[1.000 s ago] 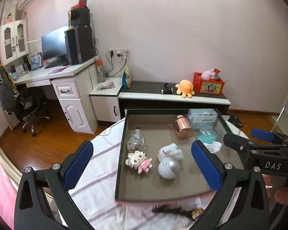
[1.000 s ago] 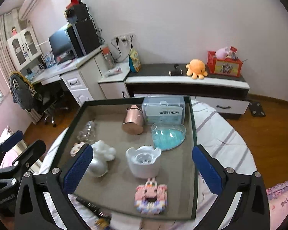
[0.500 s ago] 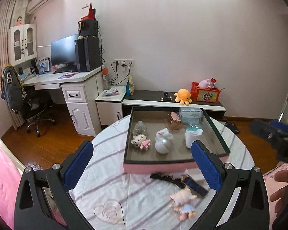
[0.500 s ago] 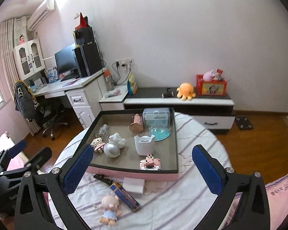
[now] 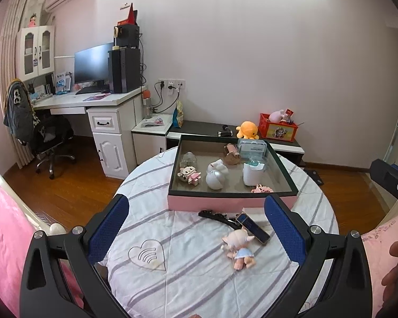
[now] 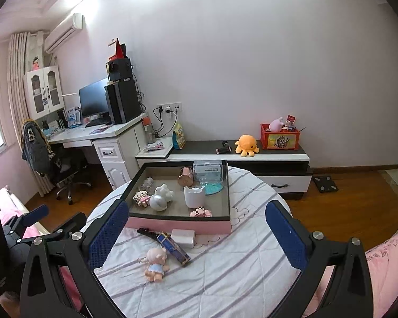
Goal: Organize rigid objects
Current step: 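Withdraw both tools back from the box tray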
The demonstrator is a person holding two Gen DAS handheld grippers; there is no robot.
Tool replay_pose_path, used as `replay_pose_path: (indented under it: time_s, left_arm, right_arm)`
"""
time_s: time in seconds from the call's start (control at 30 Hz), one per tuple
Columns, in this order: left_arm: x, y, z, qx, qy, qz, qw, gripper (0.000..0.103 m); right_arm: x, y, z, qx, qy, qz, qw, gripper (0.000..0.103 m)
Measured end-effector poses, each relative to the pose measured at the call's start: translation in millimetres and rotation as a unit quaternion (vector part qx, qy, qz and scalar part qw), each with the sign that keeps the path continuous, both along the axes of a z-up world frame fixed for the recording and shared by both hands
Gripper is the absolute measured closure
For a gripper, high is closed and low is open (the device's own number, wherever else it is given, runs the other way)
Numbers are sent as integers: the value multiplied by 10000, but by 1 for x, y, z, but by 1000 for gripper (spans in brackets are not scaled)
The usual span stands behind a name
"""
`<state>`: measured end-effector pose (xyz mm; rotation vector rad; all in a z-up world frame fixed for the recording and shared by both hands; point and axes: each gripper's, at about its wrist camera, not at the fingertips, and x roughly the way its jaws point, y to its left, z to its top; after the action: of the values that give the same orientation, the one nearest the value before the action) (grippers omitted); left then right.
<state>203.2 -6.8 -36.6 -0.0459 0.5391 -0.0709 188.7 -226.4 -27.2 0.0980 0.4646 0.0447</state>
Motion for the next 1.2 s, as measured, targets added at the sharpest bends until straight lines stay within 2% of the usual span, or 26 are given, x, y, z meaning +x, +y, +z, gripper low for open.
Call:
replay_pose_path:
  time_s: [0.4,0.93,1.07,1.2]
  left_arm:
    - [-37,2,5,37,-100,-11,9999,0]
    - [-48,4,8,27,-128,-6,9999,0]
    - [-46,5,0,8,-35,-7,10000,0]
    - [-37,6,-19,-4,237,-33,9997,0]
  right_arm:
    - [-42,5,-5,52,-109,-7,9999,0]
    - [-46,11,-6,31,-89,79,9999,0]
    - [-42,10,-10,-12,-35,61,10000,0]
    - [-31,3,-20,-10,133,-31,9999,0]
